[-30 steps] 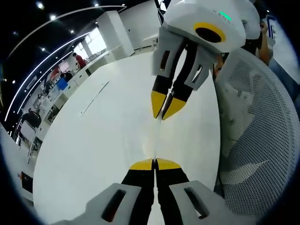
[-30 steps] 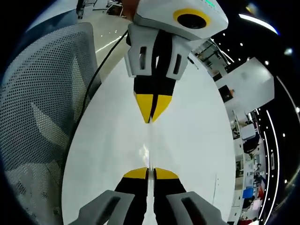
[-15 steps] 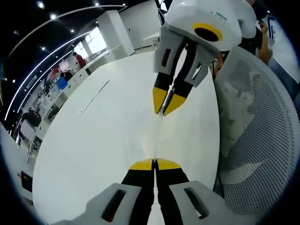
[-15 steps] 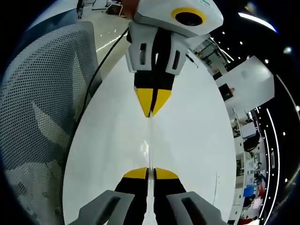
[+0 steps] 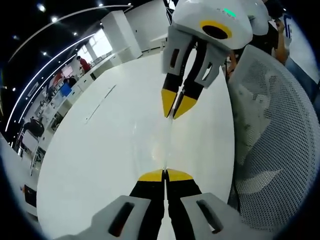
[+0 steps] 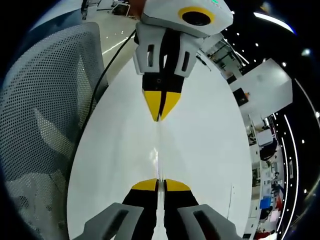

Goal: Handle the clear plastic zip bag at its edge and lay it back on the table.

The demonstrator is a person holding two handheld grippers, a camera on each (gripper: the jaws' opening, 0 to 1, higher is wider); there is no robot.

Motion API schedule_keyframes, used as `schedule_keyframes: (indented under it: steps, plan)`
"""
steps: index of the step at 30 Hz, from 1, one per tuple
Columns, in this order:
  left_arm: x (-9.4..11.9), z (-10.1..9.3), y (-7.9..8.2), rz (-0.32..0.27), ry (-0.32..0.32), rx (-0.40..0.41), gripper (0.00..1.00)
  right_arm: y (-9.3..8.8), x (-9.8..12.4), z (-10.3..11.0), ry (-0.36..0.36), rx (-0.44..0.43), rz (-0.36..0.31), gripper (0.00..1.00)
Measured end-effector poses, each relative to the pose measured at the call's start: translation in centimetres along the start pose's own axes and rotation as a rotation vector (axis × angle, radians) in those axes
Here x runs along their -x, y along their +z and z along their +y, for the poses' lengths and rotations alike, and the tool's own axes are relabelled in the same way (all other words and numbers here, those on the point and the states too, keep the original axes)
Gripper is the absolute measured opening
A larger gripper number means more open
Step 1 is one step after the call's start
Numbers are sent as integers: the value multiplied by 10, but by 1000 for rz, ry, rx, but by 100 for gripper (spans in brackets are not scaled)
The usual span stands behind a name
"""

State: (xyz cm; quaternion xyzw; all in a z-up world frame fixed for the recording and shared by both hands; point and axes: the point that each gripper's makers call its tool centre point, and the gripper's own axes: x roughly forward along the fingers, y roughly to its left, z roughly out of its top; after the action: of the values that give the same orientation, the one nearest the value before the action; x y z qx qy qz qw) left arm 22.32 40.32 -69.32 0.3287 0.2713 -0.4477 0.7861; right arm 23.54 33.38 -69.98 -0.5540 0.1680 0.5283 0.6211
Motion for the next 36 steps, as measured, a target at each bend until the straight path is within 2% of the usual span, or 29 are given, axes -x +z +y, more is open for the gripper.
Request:
schedule_keyframes:
  steps: [14,16,17,23,27,30,34,36]
  plan:
    - [-1,2,-3,5,6,4,0,-7,2,-1,-2,-5,19,0]
    - [1,5,-6,11,16,5,0,-12,2,-1,0,-11,31,0]
    - [2,7,-11,33,23,7,0,-22,4,-2,-3,-8,73,0]
    - [8,11,-24,31,28,52,0,-38,11,-3,-11,-54,72,0]
    - [7,10,-17,20,30,50,0,-35,11,-3,-12,-54,73,0]
    - [6,9,-4,-15,24,40,0,-28,7,-3,-14,-56,66,0]
    - [2,7,4,-31,31,20,0,-19,5,-7,-21,-58,55,0]
    - [1,8,5,-36,39,23,10,-15,5,-10,-27,-60,49,0]
